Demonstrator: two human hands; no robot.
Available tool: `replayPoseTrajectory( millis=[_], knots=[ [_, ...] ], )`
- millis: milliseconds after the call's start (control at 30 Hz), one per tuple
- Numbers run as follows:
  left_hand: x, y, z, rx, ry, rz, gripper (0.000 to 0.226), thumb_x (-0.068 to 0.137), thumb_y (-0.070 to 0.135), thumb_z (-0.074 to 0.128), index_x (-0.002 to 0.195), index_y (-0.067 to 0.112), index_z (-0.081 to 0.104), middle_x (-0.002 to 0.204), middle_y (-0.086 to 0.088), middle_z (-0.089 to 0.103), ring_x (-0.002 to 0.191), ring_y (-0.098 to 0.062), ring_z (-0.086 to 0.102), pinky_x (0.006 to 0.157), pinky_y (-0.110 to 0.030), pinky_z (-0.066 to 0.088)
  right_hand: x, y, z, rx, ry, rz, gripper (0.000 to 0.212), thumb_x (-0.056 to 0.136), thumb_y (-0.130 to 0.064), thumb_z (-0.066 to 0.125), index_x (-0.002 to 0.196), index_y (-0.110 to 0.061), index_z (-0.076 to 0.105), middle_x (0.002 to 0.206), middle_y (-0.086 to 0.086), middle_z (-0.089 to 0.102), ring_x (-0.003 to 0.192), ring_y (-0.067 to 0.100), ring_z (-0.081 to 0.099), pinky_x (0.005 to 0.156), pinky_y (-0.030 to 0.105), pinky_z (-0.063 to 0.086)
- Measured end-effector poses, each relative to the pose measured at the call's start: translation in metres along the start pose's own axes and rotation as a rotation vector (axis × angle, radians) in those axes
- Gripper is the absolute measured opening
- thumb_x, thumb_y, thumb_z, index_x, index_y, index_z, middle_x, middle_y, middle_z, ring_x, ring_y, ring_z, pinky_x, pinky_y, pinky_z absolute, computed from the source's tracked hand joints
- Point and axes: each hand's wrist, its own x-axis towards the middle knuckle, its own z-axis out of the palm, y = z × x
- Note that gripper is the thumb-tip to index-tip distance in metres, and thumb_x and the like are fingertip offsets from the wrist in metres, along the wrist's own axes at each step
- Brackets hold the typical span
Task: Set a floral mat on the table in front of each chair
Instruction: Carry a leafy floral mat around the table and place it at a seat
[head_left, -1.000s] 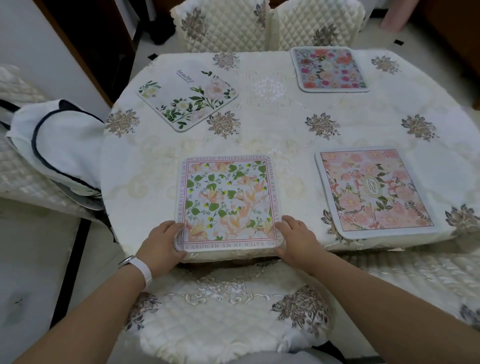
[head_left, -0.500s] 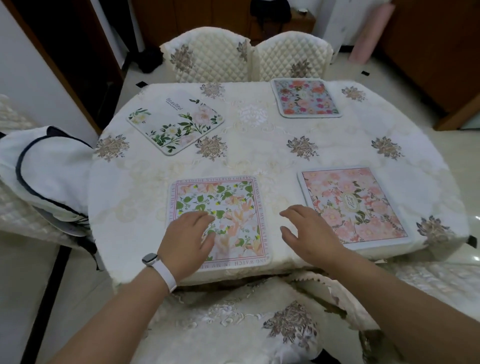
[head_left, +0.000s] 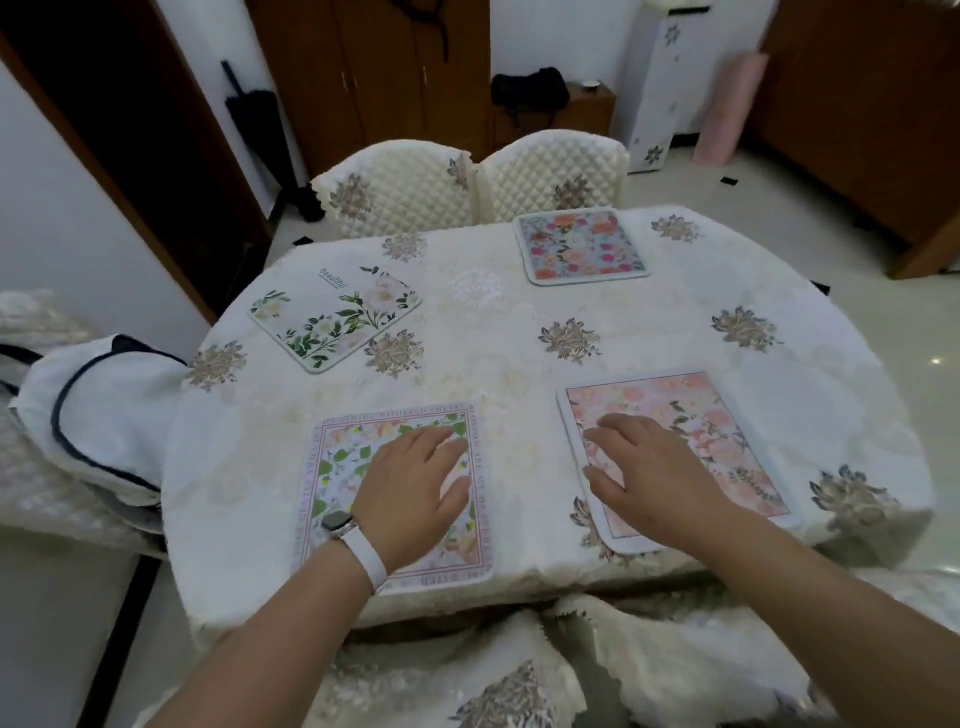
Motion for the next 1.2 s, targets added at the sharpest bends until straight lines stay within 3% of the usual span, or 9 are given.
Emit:
replayPoseTrajectory(
  millis=[167, 367, 600, 800, 1200],
  knots=[
    [0.032, 0.07, 0.012, 0.061, -0.016, -0.006, 0.045, 0.091, 0.044, 0.042, 0.125, 0.022, 0.06, 0.132, -0.003, 0.059, 0.122, -0.03, 0.052, 0.096, -0.049, 0.046, -0.005, 0.066, -0.018, 0.031, -0.008, -0.037, 0.059, 0.09, -0.051, 0.031, 0.135, -0.02, 0.054, 0.14, 0.005, 0.052, 0.127, 0.026, 0.048, 0.101, 0.045, 0.043],
    [0.072, 0.16, 0.031, 0.121, -0.007, -0.04, 0.043, 0.09, 0.044, 0.043, 0.121, 0.021, 0.063, 0.128, -0.003, 0.062, 0.118, -0.029, 0.056, 0.092, -0.049, 0.049, -0.015, 0.161, -0.035, 0.096, 0.001, -0.107, 0.056, 0.093, -0.049, 0.033, 0.137, -0.02, 0.051, 0.142, 0.005, 0.05, 0.131, 0.027, 0.044, 0.104, 0.044, 0.04],
    [0.104, 0.232, 0.046, 0.118, -0.004, -0.041, 0.046, 0.089, 0.045, 0.041, 0.121, 0.02, 0.064, 0.127, -0.005, 0.062, 0.118, -0.03, 0.056, 0.092, -0.047, 0.047, -0.031, 0.243, -0.045, 0.143, -0.02, -0.062, 0.048, 0.096, -0.044, 0.044, 0.138, -0.021, 0.05, 0.143, 0.002, 0.048, 0.131, 0.024, 0.042, 0.104, 0.042, 0.038],
    [0.128, 0.254, 0.06, 0.071, -0.03, 0.0, 0.048, 0.09, 0.048, 0.039, 0.121, 0.021, 0.063, 0.129, -0.003, 0.061, 0.119, -0.028, 0.054, 0.094, -0.047, 0.046, -0.045, 0.272, -0.052, 0.194, 0.004, 0.057, 0.045, 0.096, -0.041, 0.048, 0.135, -0.019, 0.053, 0.139, 0.001, 0.05, 0.125, 0.023, 0.045, 0.101, 0.041, 0.04],
    [0.196, 0.312, 0.118, -0.069, -0.157, 0.252, 0.053, 0.091, 0.052, 0.032, 0.129, 0.024, 0.057, 0.138, -0.004, 0.055, 0.127, -0.026, 0.047, 0.1, -0.048, 0.041, -0.109, 0.32, -0.065, 0.138, 0.055, 0.387, 0.04, 0.092, -0.035, 0.054, 0.126, -0.016, 0.06, 0.134, 0.004, 0.054, 0.118, 0.027, 0.052, 0.095, 0.042, 0.044]
  ],
)
